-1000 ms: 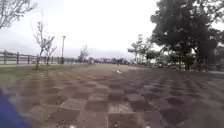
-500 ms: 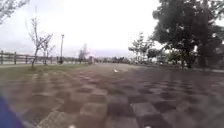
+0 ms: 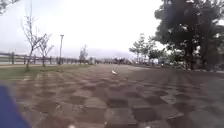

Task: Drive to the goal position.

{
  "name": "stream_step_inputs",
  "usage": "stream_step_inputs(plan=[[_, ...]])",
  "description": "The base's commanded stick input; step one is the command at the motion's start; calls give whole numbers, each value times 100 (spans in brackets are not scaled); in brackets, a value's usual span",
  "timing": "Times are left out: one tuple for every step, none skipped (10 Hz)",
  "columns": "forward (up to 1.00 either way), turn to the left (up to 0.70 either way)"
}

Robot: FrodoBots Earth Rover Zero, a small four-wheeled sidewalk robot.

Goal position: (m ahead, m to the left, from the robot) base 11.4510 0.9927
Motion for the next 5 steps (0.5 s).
stream_step_inputs(plan=[[100,0],[100,0],[100,0],[100,0],[100,0]])
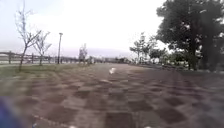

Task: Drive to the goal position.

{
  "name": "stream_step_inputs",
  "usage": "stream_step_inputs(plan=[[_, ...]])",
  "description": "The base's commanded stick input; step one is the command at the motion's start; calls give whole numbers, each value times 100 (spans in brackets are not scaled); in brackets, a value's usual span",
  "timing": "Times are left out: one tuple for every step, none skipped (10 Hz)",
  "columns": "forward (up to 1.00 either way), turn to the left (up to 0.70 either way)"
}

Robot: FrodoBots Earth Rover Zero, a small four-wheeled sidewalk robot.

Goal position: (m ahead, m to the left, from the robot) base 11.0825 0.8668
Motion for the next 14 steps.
stream_step_inputs(plan=[[100,0],[100,0],[100,0],[100,0],[100,0],[100,0],[100,0],[100,0],[100,0],[100,0],[100,0],[100,0],[100,0],[100,0]])
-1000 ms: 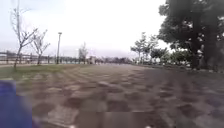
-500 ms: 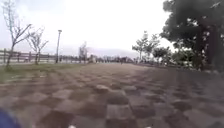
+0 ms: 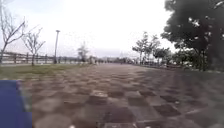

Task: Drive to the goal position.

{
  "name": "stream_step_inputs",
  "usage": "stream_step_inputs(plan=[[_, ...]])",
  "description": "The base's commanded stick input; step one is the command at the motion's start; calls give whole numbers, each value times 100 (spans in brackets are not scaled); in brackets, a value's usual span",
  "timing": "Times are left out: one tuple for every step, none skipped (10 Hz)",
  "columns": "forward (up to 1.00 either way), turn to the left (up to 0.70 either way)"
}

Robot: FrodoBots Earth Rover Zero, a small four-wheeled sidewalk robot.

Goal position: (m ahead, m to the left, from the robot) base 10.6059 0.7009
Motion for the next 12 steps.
stream_step_inputs(plan=[[100,0],[100,0],[100,0],[100,0],[100,0],[100,0],[100,0],[100,0],[100,0],[100,-6],[100,-10],[100,-13]])
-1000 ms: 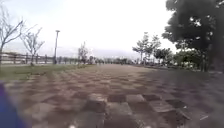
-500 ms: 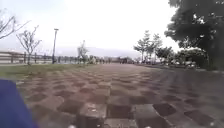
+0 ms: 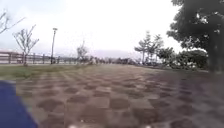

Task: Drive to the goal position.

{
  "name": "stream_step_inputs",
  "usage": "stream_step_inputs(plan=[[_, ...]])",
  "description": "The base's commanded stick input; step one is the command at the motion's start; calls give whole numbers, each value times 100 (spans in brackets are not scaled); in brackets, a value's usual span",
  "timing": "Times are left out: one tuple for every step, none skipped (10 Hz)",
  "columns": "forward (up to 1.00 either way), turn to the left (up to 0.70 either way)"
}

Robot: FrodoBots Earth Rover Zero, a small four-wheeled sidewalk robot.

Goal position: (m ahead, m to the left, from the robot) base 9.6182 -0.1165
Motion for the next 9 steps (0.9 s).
stream_step_inputs(plan=[[100,-14],[100,-16],[100,-18],[100,-19],[100,-20],[100,-21],[100,-20],[100,-17],[100,-15]])
